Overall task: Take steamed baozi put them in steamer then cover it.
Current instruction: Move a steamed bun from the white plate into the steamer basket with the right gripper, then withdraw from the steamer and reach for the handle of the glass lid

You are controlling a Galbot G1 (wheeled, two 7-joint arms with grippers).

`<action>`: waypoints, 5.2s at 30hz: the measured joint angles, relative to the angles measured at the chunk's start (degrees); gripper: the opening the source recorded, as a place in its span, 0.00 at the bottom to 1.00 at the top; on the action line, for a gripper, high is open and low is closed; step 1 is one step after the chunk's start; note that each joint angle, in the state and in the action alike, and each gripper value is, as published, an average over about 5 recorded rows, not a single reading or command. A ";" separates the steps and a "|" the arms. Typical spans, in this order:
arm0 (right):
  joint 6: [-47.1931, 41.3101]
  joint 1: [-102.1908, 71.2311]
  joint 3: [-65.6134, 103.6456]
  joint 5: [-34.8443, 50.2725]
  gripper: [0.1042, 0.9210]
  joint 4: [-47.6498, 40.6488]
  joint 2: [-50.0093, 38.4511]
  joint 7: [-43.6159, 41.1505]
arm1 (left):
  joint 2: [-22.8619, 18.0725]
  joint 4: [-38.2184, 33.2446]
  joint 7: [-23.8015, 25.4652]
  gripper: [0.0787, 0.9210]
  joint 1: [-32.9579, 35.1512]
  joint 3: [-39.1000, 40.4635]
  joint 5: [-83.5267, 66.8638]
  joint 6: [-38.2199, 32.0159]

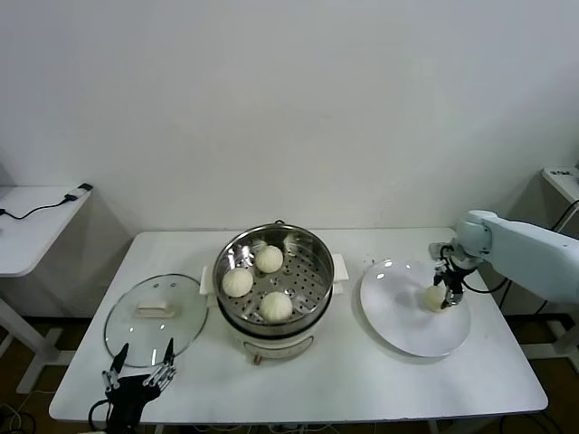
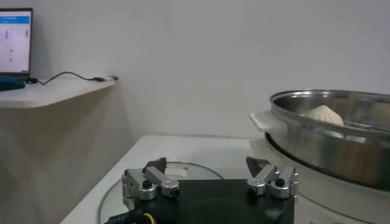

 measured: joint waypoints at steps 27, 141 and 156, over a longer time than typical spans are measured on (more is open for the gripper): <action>-11.98 33.82 -13.82 36.58 0.68 26.46 17.95 6.11 | 0.81 -2.37 0.26 0.88 0.19 0.50 -0.65 1.06; 16.99 -115.16 119.14 15.69 0.88 47.58 17.31 51.19 | 15.66 24.75 -18.04 0.88 -13.99 0.21 68.05 -8.86; 16.64 -116.93 120.59 15.57 0.88 51.10 19.67 52.22 | 15.05 39.79 -21.40 0.88 -25.26 2.03 78.72 -7.29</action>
